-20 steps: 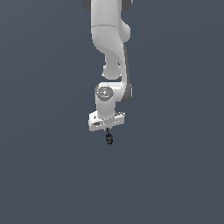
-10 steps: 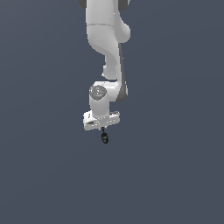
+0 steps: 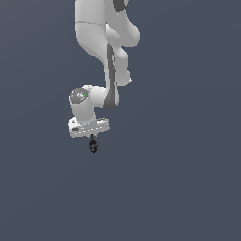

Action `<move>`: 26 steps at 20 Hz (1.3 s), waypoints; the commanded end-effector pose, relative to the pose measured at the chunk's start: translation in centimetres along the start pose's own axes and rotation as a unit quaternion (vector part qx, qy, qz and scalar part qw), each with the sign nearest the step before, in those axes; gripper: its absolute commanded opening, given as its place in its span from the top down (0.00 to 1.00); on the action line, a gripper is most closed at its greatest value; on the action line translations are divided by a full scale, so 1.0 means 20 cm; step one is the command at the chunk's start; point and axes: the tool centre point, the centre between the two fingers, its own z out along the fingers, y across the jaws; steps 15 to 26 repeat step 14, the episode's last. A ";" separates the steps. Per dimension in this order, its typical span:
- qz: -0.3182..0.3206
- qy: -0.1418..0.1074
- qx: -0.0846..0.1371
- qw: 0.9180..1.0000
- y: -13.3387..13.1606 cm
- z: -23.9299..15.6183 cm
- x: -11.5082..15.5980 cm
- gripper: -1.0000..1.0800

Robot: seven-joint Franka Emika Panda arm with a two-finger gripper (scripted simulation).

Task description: Pick up the object and move it to a goal position.

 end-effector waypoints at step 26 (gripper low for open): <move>0.000 0.000 0.000 1.000 0.40 -0.04 -0.13 1.00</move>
